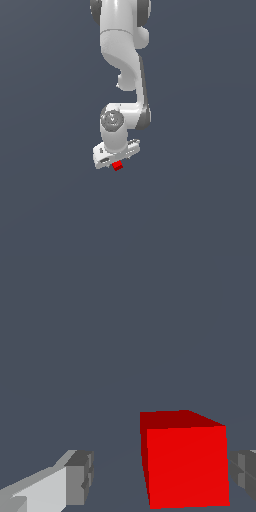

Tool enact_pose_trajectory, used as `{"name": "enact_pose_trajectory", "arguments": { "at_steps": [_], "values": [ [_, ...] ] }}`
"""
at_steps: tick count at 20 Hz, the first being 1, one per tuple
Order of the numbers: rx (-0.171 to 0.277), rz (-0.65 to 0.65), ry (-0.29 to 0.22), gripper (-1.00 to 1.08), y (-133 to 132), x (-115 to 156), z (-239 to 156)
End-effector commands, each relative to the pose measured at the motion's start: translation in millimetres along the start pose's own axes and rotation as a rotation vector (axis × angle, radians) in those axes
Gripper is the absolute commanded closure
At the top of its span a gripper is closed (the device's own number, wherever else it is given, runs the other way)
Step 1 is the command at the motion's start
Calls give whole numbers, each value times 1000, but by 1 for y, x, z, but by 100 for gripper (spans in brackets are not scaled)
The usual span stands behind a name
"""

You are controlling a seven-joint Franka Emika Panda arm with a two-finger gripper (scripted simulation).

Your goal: Lift up the red cube by 0.2 meters.

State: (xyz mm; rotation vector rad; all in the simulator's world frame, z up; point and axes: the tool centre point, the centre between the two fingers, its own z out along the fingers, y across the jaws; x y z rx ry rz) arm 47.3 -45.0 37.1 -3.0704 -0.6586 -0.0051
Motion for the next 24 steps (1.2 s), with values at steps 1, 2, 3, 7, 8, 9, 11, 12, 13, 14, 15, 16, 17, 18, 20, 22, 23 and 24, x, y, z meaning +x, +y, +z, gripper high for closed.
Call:
{"name": "enact_pose_trajectory", "arguments": {
  "at_steps": [1,2,3,7,8,9,11,12,13,14,15,16,17,18,20,22,23,24],
  "values": [
    [0,-23,-1,-92,5,2,9],
    [0,-28,-2,-92,6,2,11],
    [0,-33,-2,-92,8,3,13],
    [0,-43,-3,-92,10,4,17],
    [0,-43,-3,-92,11,4,17],
    [0,-43,-3,108,11,4,17],
    [0,-43,-3,108,11,4,17],
    [0,-43,-3,108,11,4,17],
    [0,-43,-3,108,11,4,17],
    [0,-43,-3,108,11,4,17],
    [0,-43,-3,108,11,4,17],
    [0,-43,-3,108,11,4,17],
    [0,-43,-3,108,11,4,17],
    [0,-43,-3,108,11,4,17],
    [0,-43,-3,108,11,4,17],
    [0,-43,-3,108,10,4,14],
    [0,-43,-3,108,10,4,12],
    [0,-43,-3,108,10,3,9]
  ]
}}
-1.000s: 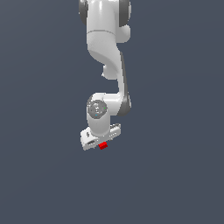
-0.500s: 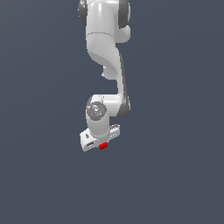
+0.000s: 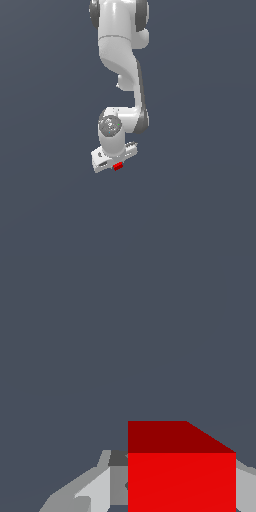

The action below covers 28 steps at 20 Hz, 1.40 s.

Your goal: Lift up the red cube by 0.2 meters.

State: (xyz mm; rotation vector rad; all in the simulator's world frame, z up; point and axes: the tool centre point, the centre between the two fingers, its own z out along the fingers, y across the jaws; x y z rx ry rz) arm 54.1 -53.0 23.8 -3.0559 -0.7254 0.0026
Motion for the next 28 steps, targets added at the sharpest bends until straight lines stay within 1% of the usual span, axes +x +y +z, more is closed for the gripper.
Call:
{"name": "enact_pose_trajectory", "arguments": {
  "at_steps": [1,5,8,16,20,24,28],
  "values": [
    [-1,0,2,108,0,0,-8],
    [-1,0,1,108,0,0,-28],
    [-1,0,1,108,0,-1,-51],
    [-1,-1,1,108,-2,-2,-134],
    [-1,-1,1,108,-1,-1,-169],
    [-1,-1,1,108,-1,-1,-193],
    [-1,-1,1,108,-1,0,-206]
  ]
}}
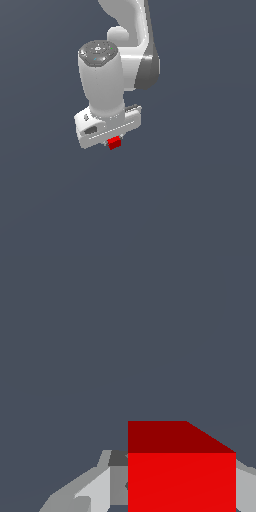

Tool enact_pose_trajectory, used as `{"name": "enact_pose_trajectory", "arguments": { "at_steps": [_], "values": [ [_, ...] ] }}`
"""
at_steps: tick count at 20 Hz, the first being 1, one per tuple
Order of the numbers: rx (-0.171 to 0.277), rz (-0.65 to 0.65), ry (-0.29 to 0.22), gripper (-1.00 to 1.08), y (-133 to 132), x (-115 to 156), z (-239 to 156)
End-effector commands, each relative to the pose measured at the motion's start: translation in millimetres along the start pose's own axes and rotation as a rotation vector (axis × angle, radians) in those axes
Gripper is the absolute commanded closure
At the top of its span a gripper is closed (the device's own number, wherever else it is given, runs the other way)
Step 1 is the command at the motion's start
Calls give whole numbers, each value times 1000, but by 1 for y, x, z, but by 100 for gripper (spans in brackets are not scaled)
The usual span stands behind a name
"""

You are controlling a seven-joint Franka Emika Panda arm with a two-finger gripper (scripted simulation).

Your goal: Lift up the red cube by 0.2 meters.

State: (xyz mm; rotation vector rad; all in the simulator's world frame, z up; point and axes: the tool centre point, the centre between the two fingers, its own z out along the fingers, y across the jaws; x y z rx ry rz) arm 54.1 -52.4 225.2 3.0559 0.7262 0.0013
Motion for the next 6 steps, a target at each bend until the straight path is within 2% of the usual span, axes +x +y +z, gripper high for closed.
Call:
{"name": "enact_pose_trajectory", "arguments": {
  "at_steps": [1,6],
  "values": [
    [1,0,-1,108,0,0,-6],
    [1,0,-1,108,1,1,-5]
  ]
}}
